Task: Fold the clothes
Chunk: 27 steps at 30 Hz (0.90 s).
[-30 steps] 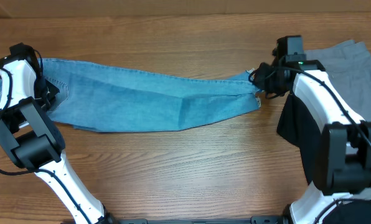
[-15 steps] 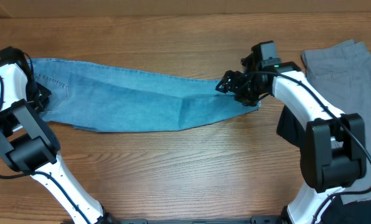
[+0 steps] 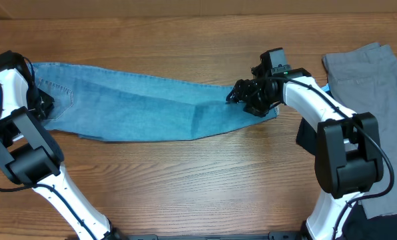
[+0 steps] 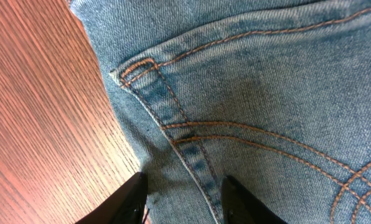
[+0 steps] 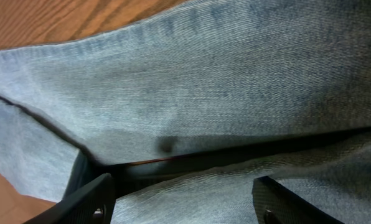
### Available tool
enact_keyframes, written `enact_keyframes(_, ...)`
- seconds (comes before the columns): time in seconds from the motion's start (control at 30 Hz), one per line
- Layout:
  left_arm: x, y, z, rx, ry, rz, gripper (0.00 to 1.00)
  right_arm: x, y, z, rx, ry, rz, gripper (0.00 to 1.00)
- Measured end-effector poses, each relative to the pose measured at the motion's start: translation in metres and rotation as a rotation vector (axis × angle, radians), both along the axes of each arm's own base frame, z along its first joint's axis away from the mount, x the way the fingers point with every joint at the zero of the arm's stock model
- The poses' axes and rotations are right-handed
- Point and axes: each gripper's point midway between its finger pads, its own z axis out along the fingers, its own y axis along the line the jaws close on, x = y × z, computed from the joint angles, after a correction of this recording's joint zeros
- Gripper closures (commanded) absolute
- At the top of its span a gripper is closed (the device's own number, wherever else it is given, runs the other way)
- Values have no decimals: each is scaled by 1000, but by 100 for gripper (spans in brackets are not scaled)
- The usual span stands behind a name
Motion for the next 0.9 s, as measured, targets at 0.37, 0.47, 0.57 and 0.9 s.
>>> enact_keyframes(0.37,1,-2,-1,-12,-7,-1,52,0,-3,-2,-15,7,-12,43)
enact_keyframes(0.47,2,-3,-1,-16,-9,-1,51,1,-3,-3,-21,3,-11,44)
enact_keyframes(0.57,2,-3,-1,-17,-10,-1,51,2,-3,-3,-21,-4,-12,51)
enact_keyframes(0.9,2,-3,-1,-20,-12,-1,50,6,-9,-5,-54,-15,-28,9)
